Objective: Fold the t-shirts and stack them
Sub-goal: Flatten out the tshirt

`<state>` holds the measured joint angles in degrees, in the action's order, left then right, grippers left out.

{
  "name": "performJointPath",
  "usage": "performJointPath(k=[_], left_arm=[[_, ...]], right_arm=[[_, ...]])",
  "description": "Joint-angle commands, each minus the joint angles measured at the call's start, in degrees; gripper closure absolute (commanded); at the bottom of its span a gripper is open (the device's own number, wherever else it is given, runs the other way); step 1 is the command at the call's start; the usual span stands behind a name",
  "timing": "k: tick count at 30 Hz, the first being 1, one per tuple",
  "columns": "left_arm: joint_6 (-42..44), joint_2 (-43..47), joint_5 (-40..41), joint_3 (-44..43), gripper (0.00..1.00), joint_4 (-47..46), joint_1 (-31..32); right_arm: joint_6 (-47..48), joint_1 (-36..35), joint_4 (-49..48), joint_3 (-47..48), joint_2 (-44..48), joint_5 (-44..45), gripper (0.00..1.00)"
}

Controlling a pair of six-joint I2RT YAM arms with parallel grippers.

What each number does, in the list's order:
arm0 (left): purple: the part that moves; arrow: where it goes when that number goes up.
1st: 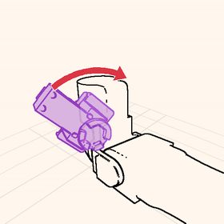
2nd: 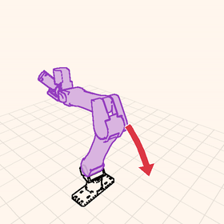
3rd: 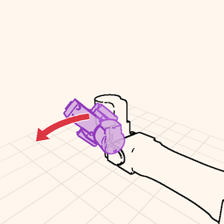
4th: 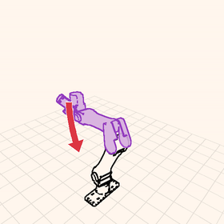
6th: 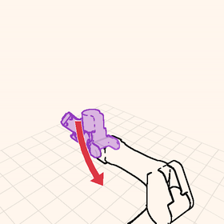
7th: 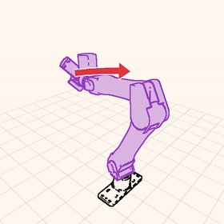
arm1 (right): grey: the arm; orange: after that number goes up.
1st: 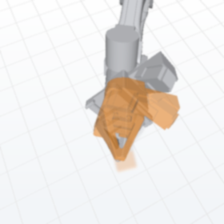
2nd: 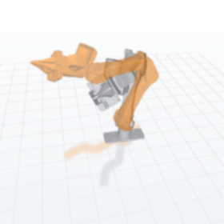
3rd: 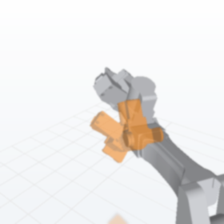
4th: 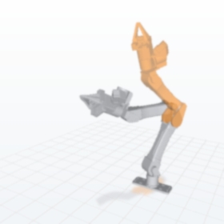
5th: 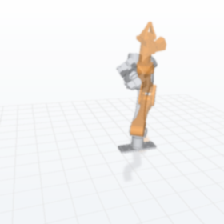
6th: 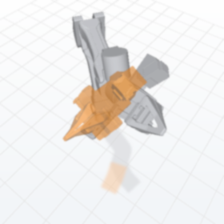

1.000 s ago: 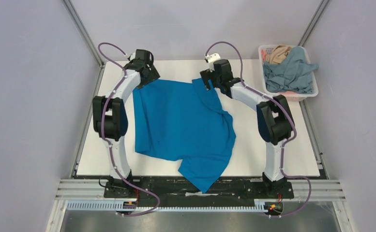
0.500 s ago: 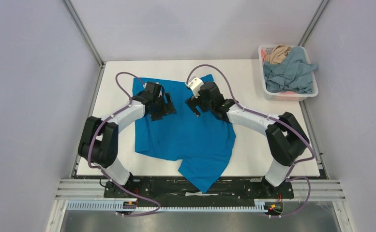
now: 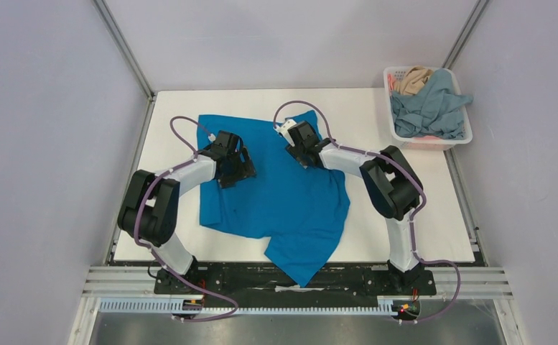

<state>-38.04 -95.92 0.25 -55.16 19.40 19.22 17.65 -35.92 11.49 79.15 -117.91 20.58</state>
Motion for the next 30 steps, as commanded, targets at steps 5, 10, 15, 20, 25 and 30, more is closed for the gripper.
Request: performJointPath(k=[5, 10, 15, 20, 25, 30], left_arm=[[-1.52, -2.54, 4.72, 0.77, 0.14, 0.18, -0.7], [-1.86, -2.74, 5.64, 0.93, 0.14, 0.79, -0.77], [-1.86, -2.44, 5.61, 1.1, 0.14, 1.08, -0.82], [-1.49, -2.27, 3.87, 1.36, 0.14, 0.77, -0.79], [-1.03, -1.33, 0.98, 1.28, 0.14, -0.51, -0.77], [-1.0, -0.26, -1.61, 0.75, 0.14, -1.18, -0.76]], right_arm=[[-1.3, 2.69, 0.77, 3.12, -1.13, 1.86, 0.81], [-6.38, 6.26, -1.08, 3.97, 0.48, 3.7, 1.0], [-12.94, 14.08, -1.29, 7.51, -1.15, 3.03, 1.0], [-23.59, 23.8, 5.95, 14.28, -5.52, -0.67, 0.89], [-24.71, 25.84, 4.27, 11.68, -1.83, -7.98, 0.54], [-24.75, 24.11, 0.71, 5.68, 5.42, -12.98, 0.22]])
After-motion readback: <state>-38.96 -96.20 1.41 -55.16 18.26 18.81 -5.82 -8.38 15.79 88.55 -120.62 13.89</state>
